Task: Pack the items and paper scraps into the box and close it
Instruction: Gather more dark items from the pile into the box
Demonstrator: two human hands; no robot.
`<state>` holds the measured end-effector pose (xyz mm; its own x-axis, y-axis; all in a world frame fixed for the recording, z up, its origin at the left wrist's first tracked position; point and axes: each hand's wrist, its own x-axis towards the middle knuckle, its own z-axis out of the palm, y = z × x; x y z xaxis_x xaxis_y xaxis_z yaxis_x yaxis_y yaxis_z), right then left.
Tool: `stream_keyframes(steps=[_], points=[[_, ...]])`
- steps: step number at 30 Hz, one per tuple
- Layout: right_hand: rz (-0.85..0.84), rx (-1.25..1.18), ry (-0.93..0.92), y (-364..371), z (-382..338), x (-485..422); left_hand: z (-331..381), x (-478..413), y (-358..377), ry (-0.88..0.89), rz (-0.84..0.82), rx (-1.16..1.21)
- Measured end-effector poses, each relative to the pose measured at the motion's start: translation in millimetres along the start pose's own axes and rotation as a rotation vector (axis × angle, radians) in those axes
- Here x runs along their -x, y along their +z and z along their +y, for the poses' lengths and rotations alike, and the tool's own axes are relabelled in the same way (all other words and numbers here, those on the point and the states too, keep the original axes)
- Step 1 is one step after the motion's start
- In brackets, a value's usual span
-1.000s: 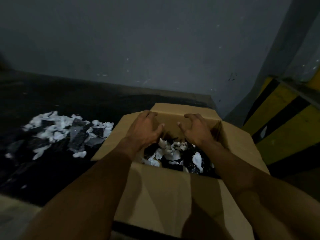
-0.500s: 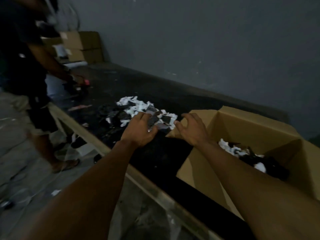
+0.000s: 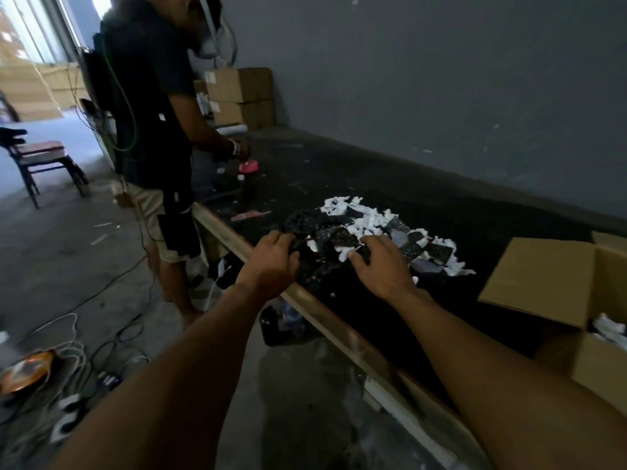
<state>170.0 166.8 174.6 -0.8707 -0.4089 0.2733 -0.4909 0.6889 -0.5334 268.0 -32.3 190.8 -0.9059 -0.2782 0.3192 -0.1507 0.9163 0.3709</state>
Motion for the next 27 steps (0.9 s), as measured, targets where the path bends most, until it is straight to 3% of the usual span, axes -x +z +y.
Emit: stream_keyframes(steps=[12,27], points=[[-0.059,0.071,0.115,85,-12,-75,-89,-78,43,0.084,-0.056,0.041],[-0.082,0.067,0.274,168,33,-260,-146,-281,125,0.136,-0.179,-0.016]])
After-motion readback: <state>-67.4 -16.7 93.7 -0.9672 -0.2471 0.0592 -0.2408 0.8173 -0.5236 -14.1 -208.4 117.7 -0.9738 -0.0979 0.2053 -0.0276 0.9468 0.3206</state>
